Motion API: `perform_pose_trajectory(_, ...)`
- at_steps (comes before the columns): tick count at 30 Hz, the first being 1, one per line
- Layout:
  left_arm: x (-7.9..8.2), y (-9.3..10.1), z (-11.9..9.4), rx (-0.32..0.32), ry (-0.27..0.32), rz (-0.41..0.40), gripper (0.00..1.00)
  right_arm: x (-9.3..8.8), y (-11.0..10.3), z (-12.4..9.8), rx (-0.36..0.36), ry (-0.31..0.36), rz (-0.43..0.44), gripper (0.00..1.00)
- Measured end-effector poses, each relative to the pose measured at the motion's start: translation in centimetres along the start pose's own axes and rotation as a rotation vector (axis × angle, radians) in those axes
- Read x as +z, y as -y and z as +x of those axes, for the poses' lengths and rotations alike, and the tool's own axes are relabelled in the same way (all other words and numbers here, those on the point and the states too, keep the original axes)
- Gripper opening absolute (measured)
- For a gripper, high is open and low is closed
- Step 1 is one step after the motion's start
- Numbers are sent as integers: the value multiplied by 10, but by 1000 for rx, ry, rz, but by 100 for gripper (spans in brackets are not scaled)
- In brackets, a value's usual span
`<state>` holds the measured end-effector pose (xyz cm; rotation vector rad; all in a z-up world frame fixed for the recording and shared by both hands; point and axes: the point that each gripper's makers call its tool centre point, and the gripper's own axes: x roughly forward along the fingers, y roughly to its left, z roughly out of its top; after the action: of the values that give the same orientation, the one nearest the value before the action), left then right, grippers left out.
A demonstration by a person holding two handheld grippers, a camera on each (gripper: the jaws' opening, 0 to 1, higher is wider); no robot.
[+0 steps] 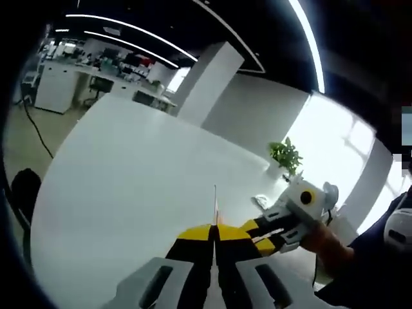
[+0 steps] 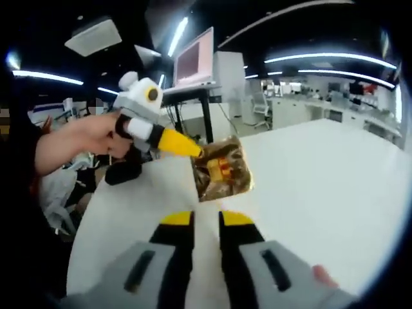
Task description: Arrange the skincare products in the storage area until every visible bottle or jar stands upright without overlapping.
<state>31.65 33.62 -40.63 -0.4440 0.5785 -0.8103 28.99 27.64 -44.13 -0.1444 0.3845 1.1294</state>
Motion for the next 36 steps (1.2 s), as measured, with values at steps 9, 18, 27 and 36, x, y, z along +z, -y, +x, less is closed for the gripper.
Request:
perform_pose_trajectory(9, 2, 21, 0, -20, 24, 9, 0, 4, -3, -19, -37, 38, 16, 19)
perform_pose_trajectory(18, 0, 48, 7, -47, 28, 21, 0, 7, -1, -39, -81, 70, 5, 28)
perform_pose_trajectory(27, -6, 74, 21, -75, 17, 28, 0, 0, -7, -63, -133, 76, -31, 36)
perform_pose_trajectory(36, -18, 92, 31, -86, 7, 28, 0, -5, -8, -88, -183, 91, -50, 44)
